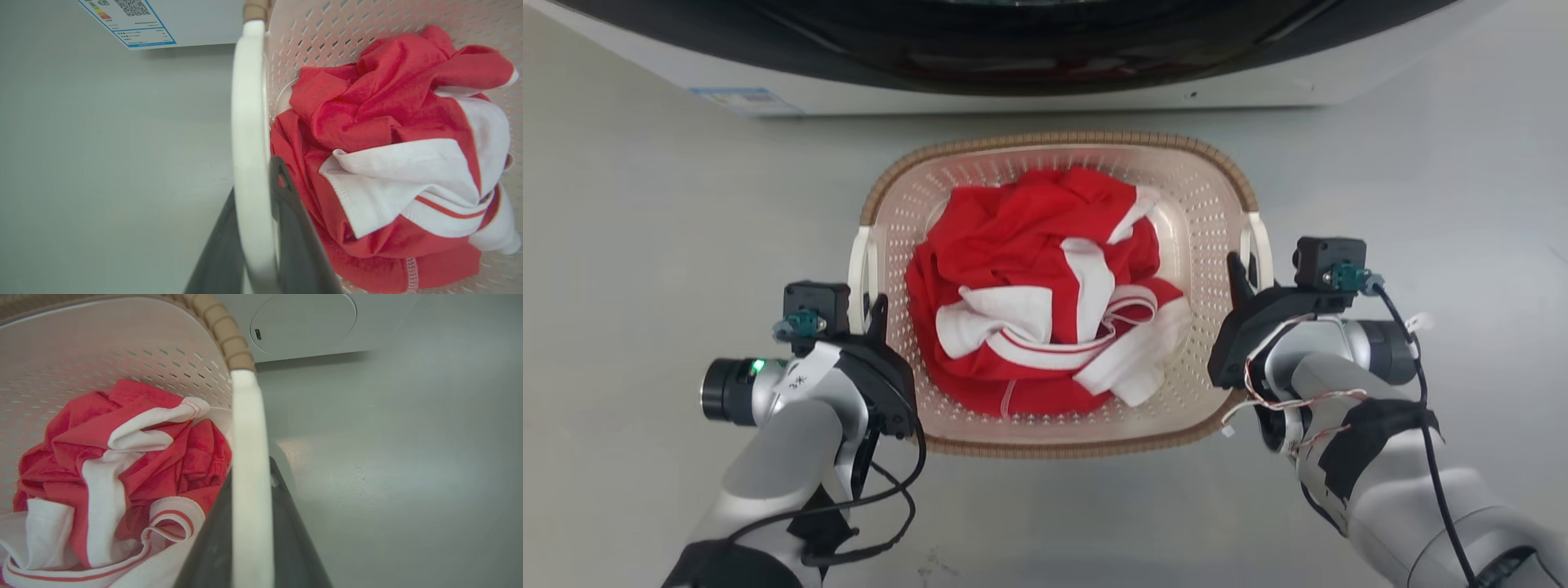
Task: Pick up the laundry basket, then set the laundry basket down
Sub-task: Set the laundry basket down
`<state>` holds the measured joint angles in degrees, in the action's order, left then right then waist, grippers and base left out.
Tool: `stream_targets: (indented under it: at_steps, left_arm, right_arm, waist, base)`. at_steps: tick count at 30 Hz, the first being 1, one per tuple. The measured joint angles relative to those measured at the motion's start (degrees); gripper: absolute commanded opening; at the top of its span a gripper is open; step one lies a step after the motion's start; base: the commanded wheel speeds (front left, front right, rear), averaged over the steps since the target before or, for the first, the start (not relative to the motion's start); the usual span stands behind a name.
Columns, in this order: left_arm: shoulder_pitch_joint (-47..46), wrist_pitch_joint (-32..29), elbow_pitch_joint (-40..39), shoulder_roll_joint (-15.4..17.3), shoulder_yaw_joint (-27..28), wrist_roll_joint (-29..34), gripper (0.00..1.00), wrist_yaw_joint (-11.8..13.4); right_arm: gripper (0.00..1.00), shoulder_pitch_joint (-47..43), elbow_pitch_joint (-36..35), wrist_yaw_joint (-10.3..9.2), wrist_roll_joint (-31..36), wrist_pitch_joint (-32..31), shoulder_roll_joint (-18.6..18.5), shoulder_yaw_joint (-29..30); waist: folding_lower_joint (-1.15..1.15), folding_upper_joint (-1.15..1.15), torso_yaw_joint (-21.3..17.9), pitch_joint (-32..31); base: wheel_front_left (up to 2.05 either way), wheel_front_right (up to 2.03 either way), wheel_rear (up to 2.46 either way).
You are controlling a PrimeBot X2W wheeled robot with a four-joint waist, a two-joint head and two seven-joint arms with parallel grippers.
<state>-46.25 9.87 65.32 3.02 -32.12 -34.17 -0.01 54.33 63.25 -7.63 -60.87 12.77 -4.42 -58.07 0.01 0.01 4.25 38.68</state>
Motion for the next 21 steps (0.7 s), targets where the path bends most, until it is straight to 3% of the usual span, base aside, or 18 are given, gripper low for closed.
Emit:
stream_targets:
  at_steps: [7, 21]
  left_arm:
    - [-2.2, 1.9, 0.1, -0.1, 0.3, 0.1, 0.00, 0.1]
    - [-5.6, 3.1, 0.6, 0.1, 0.7, 0.6, 0.00, 0.5]
  right_arm:
    - [0.00, 2.6, 0.9, 0.00, 0.5, 0.7, 0.0, 0.2]
    - [0.00, 4.9, 0.9, 0.00, 0.9, 1.4, -0.1, 0.3]
  waist:
    - [0.00, 0.00, 0.3, 6.4]
    - [-0.01, 0.00, 0.3, 9.9]
  base:
    - [0.00, 0.00, 0.00]
    - [0.00, 0.00, 0.00]
